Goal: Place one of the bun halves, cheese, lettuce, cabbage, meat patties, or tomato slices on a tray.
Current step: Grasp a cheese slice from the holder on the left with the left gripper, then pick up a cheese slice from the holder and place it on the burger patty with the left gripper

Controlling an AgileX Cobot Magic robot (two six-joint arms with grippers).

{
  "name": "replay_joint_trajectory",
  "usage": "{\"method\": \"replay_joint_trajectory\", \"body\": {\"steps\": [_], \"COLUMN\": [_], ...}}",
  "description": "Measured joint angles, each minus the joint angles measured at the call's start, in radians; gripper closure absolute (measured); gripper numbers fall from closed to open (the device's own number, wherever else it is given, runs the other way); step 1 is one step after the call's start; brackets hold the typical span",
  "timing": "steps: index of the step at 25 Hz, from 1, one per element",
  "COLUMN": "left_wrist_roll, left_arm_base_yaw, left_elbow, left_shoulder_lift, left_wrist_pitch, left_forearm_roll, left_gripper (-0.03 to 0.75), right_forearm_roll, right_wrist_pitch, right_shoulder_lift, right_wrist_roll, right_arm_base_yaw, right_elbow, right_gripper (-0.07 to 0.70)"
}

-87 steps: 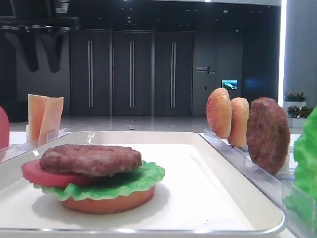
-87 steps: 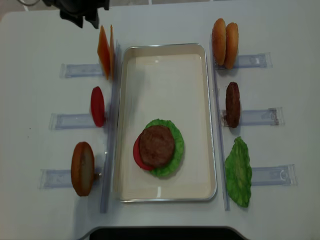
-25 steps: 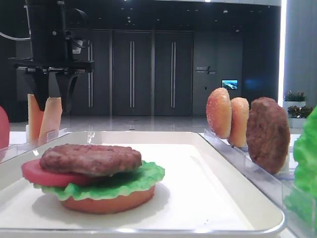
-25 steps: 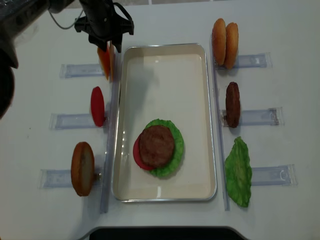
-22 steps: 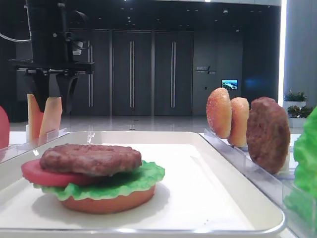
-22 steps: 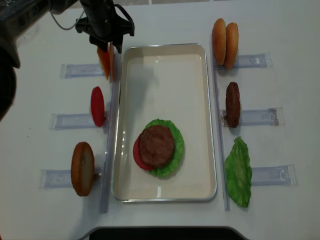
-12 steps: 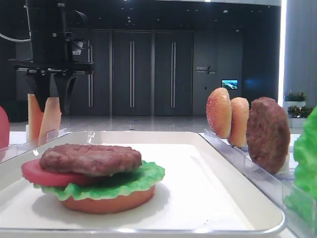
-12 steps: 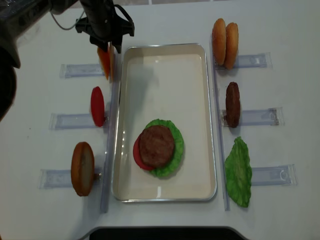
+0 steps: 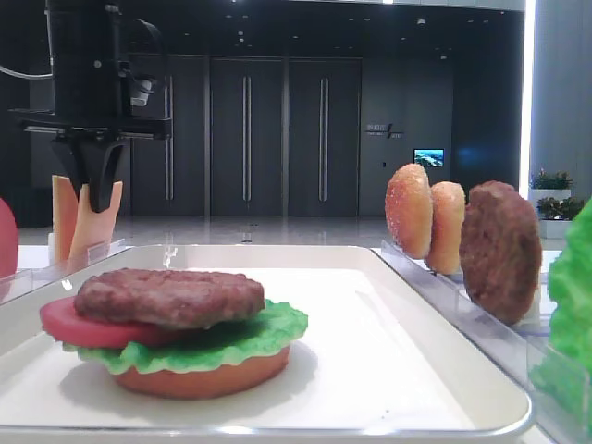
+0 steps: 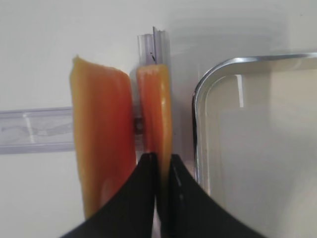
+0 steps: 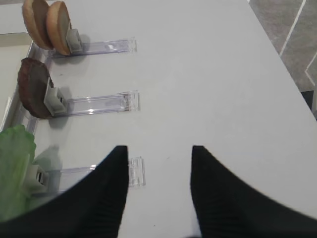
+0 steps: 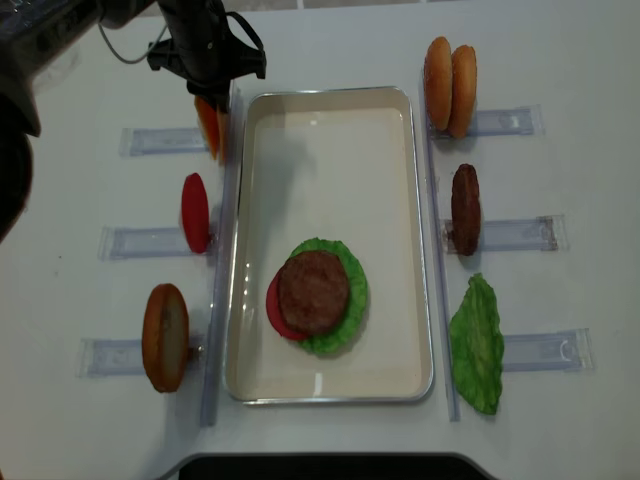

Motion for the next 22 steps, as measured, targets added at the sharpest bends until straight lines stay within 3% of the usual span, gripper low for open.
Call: {"method": "replay_joint_trajectory", "body": {"steps": [4,8,19,22], "left_wrist_roll": [0.0,0.0,0.001,0.006], "left_arm_base_yaw": [0.0,0.0,0.0,0.0], "left_elbow": [0.0,-0.028,-0.265,-0.293], "left_shoulder_lift": [0.0,-0.001,-0.009,-0.012], "left_wrist_pitch": [0.008,0.049,0.199,0.213], "left_forearm_roll": [-0.015,-0.043,-0.064,-0.064], "left_gripper": [0.69,0.69,0.69,0.69], "right_forearm_roll": [0.0,0.0,0.0,0.0], "right_wrist_pitch": [0.0,0.0,0.0,0.0], "right_shoulder_lift": [0.0,0.0,0.0,0.0], "right_wrist_roll": [0.0,0.0,0.0,0.0], "right_arm_base_yaw": [0.0,0.0,0.0,0.0], "right_elbow": [0.0,0.0,0.0,0.0], "right_gripper": [0.341,0.341,0.341,0.341]}}
